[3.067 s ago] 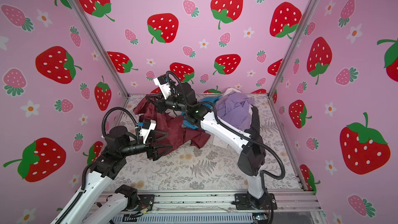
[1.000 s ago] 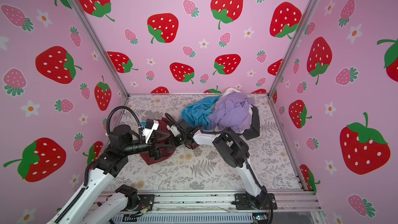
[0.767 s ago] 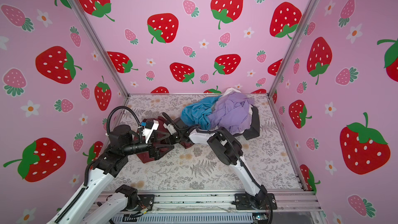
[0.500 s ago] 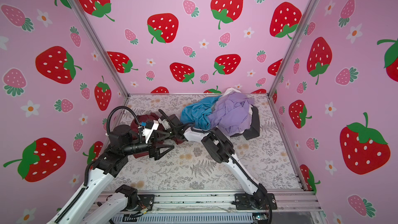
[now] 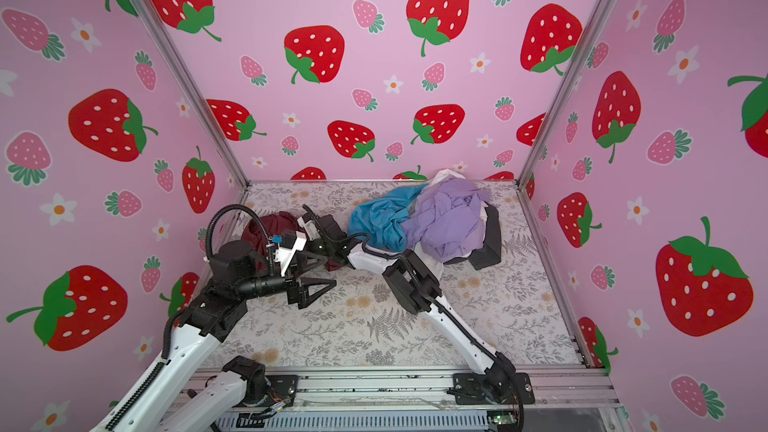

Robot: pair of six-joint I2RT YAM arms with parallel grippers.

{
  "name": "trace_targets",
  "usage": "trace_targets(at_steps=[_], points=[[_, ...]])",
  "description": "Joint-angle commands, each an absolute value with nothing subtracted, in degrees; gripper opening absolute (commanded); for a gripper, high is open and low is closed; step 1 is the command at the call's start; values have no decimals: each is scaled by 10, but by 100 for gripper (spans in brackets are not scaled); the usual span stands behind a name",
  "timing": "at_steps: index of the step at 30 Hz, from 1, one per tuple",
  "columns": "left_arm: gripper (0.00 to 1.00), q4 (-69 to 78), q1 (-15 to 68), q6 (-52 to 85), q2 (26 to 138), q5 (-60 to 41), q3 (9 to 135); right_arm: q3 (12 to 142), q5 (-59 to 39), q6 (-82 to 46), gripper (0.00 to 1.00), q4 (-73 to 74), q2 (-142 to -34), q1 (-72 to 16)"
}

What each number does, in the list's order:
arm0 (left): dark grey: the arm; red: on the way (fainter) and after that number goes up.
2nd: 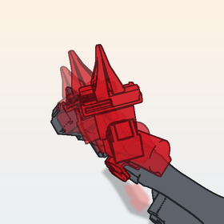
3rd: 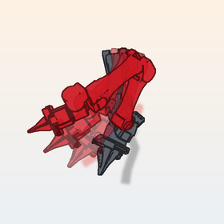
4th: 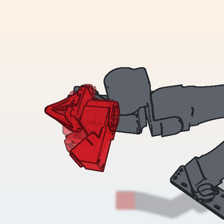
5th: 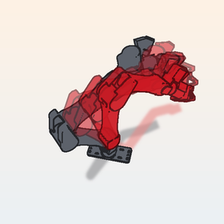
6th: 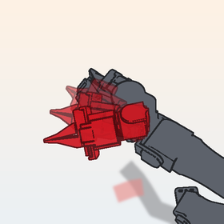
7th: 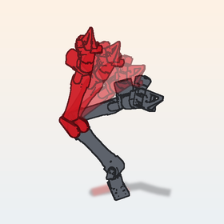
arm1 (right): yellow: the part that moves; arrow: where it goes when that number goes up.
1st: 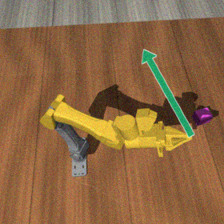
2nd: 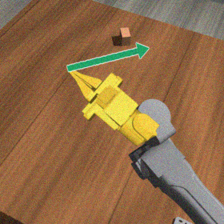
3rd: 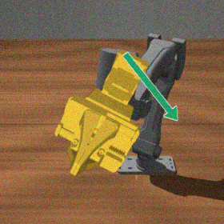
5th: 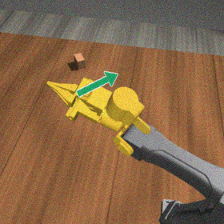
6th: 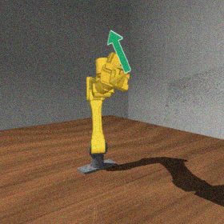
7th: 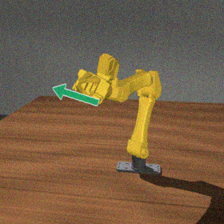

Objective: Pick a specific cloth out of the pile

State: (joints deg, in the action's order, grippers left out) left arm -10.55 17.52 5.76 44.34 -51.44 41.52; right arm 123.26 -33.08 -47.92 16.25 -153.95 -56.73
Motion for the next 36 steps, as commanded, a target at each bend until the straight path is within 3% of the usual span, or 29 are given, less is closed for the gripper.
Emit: trace_targets(at_steps=[1, 3, 5, 11, 12, 36], points=[[99, -101, 177, 48, 437, -522, 420, 1205, -333, -476, 72, 208, -1507, -568], [99, -100, 177, 50, 436, -524, 422, 1189, -335, -466, 74, 211, -1487, -568], [99, -100, 177, 52, 435, -526, 424, 1168, -337, -454, 84, 215, -1463, -568], [99, -103, 178, 56, 432, -526, 426, 1086, -316, -421, 88, 187, -1382, -568], [99, -103, 178, 57, 431, -526, 427, 1074, -311, -413, 100, 173, -1370, -568], [99, -140, 199, 61, 437, -484, 438, 700, -139, -300, 100, 68, -1056, -566]])
